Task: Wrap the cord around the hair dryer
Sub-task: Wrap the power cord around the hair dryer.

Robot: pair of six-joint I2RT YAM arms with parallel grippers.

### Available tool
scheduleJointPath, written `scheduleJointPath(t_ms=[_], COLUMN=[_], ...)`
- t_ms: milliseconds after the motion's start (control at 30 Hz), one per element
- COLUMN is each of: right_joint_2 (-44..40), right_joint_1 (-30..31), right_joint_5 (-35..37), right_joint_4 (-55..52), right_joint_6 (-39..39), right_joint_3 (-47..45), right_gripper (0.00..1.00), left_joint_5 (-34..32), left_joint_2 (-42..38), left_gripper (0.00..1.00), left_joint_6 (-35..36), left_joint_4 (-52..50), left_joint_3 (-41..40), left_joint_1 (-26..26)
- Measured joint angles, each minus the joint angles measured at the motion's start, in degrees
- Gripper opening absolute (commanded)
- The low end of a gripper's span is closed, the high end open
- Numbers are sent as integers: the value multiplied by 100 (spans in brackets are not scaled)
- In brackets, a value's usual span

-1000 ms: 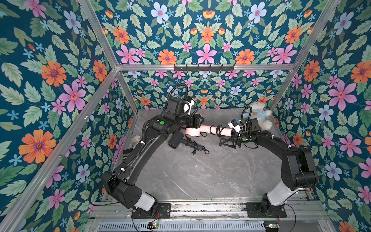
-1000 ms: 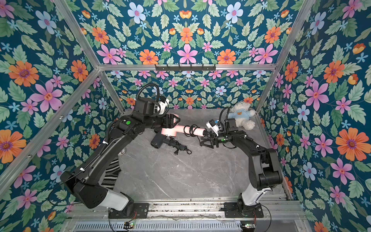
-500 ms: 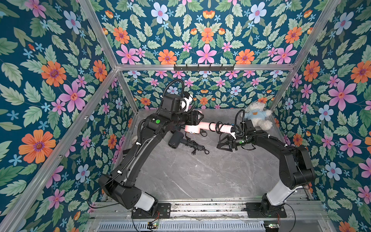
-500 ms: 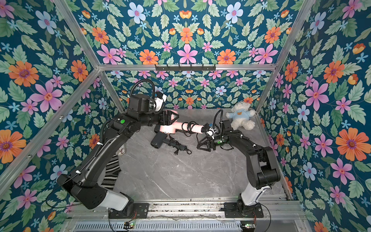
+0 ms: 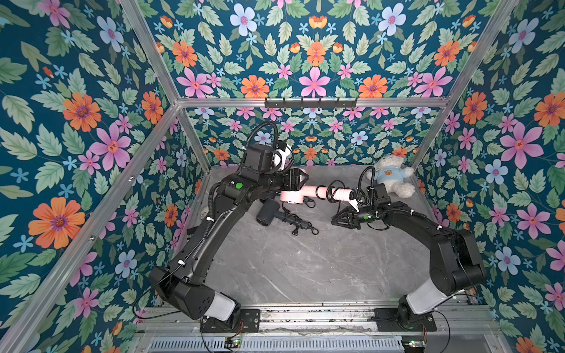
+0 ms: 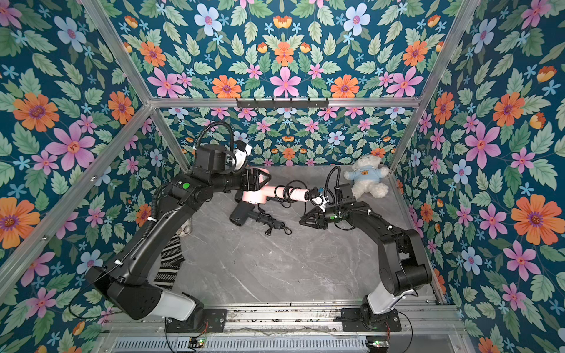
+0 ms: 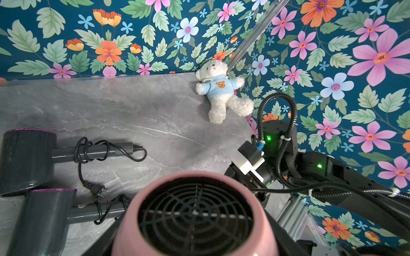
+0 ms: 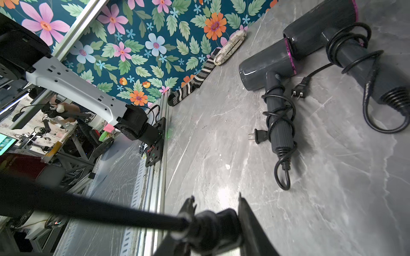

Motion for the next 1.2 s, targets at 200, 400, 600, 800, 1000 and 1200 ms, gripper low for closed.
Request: scheduleJointPath(t_ms=[200,400,600,800,1000,1200], right_joint_2=[-125,22,249,839,1316,1453], right_joint_1=[39,448,1305,2044,2804,3067], right_joint_5=[203,1099,2323,3252,4236,5296], right_joint_4=[-11,-922,-2065,-2774,-3497,-4548], right_joint_6=[350,634,953,1272,1340,1182], right_joint_3=[-59,446,798,1307,2293,3552], right_gripper=[20,6,0,0,0,0], left_joint_5=[-227,-1272,-2610,-3001,-3650,-5005], left_joint_2=[-197,-374,-595,-570,-514,-291], left_gripper=[0,0,0,0,0,0], left_joint_6=[-372,-741,-1115,-1510,-1773,-1589], left_joint_4=[446,901,1561,1923,2153,2201], left_joint_3=[-616,-1119,-1937,-2638,-3106,-3163], left_joint_1=[297,424,492,592,570,282])
